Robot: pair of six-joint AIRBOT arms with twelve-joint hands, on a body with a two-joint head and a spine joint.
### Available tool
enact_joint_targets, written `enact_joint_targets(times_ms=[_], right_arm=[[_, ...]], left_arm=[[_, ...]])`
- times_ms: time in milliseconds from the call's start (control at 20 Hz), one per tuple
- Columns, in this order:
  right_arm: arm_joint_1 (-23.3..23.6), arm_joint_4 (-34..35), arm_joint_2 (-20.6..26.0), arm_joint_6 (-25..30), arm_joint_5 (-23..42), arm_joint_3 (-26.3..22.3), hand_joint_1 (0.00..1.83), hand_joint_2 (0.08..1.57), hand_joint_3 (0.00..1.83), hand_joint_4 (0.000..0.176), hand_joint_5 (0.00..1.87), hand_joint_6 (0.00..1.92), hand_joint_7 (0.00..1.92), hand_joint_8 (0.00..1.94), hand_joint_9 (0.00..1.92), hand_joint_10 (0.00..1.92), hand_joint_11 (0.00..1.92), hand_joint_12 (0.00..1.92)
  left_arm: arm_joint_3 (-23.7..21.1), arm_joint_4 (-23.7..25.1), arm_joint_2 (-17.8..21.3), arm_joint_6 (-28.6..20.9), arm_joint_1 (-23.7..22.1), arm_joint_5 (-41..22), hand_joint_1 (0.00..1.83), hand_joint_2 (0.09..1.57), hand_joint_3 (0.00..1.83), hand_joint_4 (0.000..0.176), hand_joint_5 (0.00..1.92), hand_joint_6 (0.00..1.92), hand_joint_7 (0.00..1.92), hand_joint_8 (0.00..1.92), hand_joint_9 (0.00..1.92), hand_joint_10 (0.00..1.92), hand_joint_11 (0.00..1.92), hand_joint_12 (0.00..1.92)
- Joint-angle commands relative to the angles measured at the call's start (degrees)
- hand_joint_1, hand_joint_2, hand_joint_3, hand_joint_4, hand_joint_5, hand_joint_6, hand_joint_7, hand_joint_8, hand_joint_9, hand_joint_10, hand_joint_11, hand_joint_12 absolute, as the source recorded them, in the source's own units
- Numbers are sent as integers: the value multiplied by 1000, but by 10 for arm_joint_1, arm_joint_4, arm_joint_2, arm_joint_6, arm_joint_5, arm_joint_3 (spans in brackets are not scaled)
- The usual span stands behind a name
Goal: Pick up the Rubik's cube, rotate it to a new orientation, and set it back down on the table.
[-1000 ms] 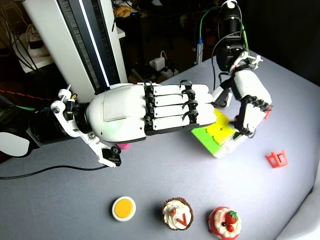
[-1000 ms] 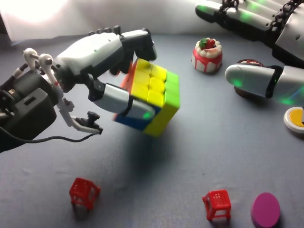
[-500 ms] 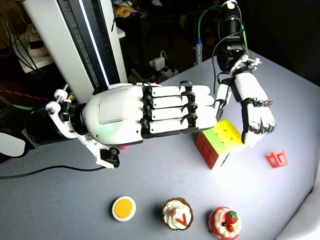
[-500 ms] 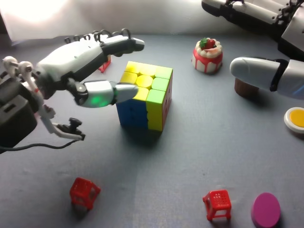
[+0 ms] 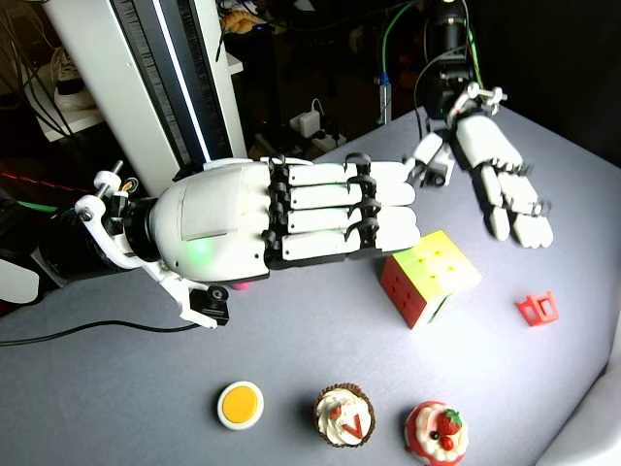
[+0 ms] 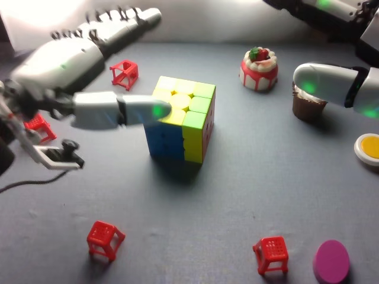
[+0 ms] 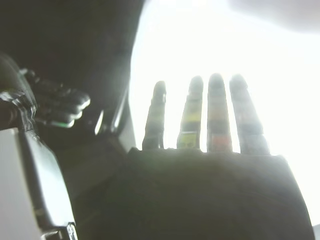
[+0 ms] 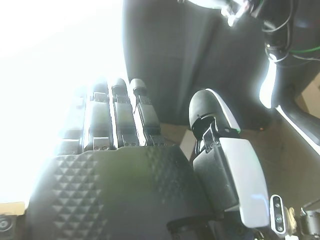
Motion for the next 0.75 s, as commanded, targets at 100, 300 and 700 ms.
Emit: enact_joint_targets(times_ms=[100,300,700], right_arm=[[0,40,11,3,71,-8,0,1357,0,0,50,2,0,0,0,0,0,0],[-9,63,19,3,79,-13,0,1321,0,0,31,0,0,0,0,0,0,0],[-30,97,31,3,140,-36,0,1343,18,0,67,12,52,11,81,22,8,4]], left_arm=[[-21,-3,25,22,4,-137,0,949,26,141,0,0,0,0,0,0,0,0],[-39,-11,46,31,21,-182,0,951,21,173,0,0,0,0,0,0,0,0],[-92,-39,102,53,69,-270,0,1031,0,176,0,0,0,0,0,0,0,0]])
